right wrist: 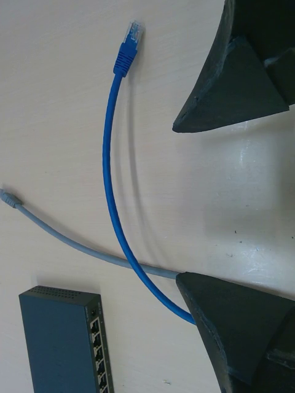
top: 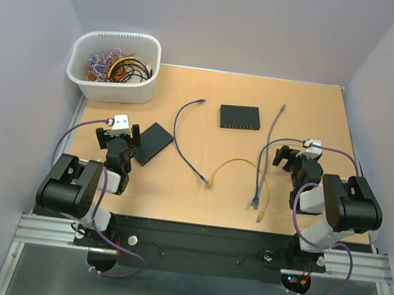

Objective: Insert the plug into the switch port

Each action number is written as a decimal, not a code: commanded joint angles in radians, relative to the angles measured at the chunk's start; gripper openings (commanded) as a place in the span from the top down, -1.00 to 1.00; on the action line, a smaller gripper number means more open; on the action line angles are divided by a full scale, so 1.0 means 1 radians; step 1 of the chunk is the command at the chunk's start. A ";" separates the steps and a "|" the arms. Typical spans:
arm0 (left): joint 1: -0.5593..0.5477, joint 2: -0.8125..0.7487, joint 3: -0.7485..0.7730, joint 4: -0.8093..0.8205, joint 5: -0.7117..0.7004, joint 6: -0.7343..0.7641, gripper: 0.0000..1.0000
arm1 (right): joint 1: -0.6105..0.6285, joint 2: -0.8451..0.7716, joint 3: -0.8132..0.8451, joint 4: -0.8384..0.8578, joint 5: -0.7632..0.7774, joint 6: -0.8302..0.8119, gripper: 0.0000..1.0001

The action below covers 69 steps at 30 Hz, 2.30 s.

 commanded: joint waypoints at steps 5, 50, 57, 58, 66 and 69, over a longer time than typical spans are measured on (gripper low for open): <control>0.004 -0.004 -0.006 0.362 -0.017 0.002 -0.97 | -0.008 -0.014 0.014 0.052 0.012 -0.008 -1.00; -0.159 -0.588 0.094 -0.126 -0.058 -0.373 -0.97 | -0.002 -0.592 0.397 -0.853 -0.530 0.529 -1.00; -0.148 -0.325 0.448 -0.534 0.375 -0.377 -0.56 | 0.000 -0.614 0.417 -0.908 -0.533 0.529 -1.00; -0.148 -0.298 0.466 -0.540 0.393 -0.386 -0.42 | -0.002 -0.609 0.422 -0.923 -0.550 0.529 -1.00; -0.156 -0.045 0.746 -0.717 0.519 -0.343 -0.36 | -0.002 -0.618 0.384 -0.949 -0.619 0.543 -1.00; -0.168 0.111 0.874 -0.809 0.536 -0.331 -0.24 | 0.000 -0.618 0.367 -0.954 -0.628 0.535 -1.00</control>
